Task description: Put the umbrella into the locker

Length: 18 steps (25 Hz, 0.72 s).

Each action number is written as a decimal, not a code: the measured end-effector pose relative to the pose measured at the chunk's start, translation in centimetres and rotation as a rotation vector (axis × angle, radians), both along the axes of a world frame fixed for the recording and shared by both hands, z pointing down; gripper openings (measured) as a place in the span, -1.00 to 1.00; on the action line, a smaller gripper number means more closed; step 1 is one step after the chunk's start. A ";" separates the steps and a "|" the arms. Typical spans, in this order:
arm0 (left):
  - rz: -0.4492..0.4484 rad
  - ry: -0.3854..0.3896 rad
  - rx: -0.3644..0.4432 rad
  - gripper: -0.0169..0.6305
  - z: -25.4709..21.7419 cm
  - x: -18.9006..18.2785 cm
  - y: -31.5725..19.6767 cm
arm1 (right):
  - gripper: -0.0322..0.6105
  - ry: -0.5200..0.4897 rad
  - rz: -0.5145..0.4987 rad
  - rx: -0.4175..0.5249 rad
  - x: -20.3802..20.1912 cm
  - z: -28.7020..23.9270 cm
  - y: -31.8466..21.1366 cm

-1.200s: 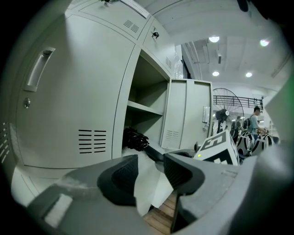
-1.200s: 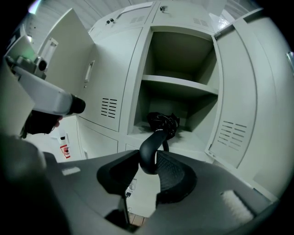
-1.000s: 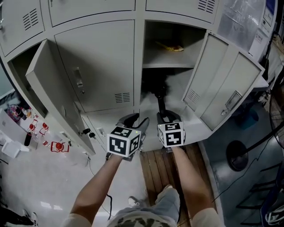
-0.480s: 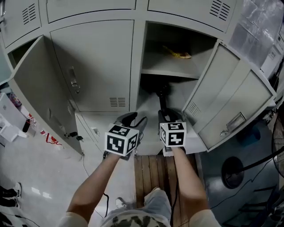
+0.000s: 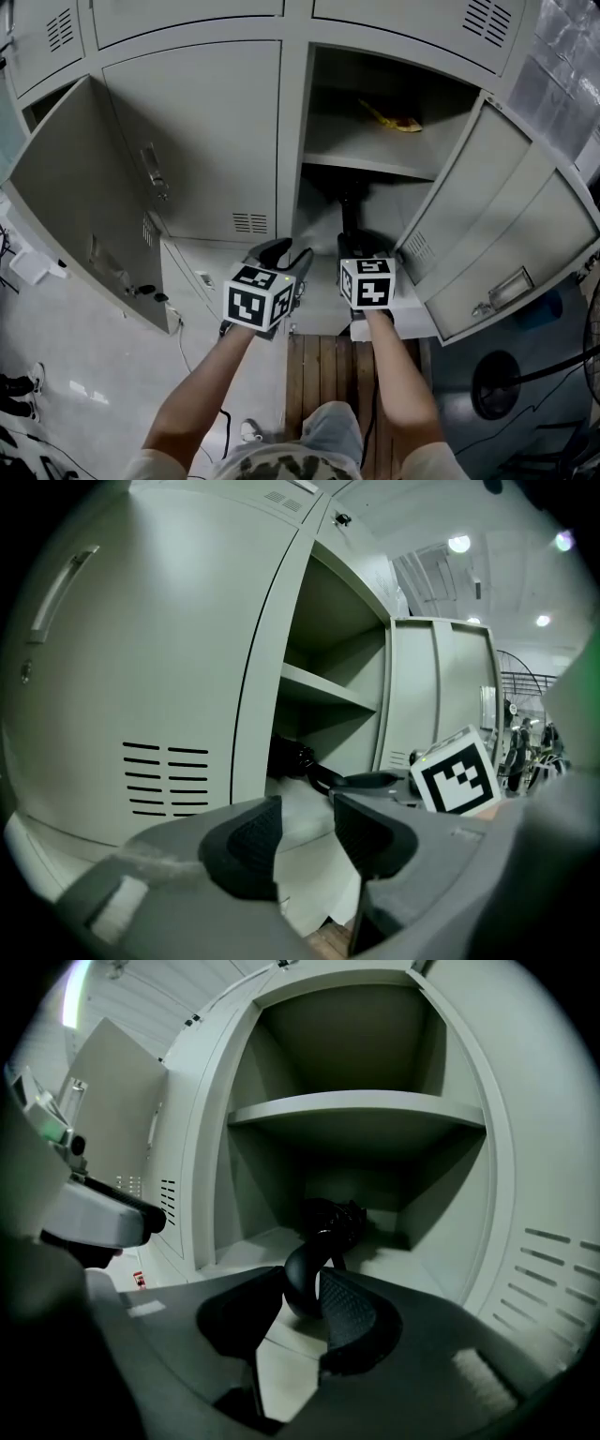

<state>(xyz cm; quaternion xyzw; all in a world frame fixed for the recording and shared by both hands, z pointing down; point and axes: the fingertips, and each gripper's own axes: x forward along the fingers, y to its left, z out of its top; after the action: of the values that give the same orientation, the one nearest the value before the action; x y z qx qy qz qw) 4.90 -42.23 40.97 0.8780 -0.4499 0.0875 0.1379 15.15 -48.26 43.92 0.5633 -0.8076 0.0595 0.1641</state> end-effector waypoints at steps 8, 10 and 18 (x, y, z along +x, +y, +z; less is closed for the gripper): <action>-0.015 -0.004 -0.003 -0.37 0.2 -0.6 0.0 | -0.40 -0.002 -0.030 0.002 -1.3 0.6 0.0; -0.014 -0.001 -0.003 -0.37 0.2 -0.8 0.3 | -0.40 -0.007 -0.022 0.006 -1.2 0.3 0.4; 0.019 -0.005 0.001 -0.37 -0.5 -1.5 2.5 | -0.41 -0.072 0.028 0.024 -0.9 -2.6 4.4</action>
<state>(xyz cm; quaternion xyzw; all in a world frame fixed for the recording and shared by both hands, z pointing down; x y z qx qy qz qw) 3.36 -39.72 40.49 0.8820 -0.4420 0.0907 0.1357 14.26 -43.86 41.33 0.5741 -0.8056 0.0721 0.1274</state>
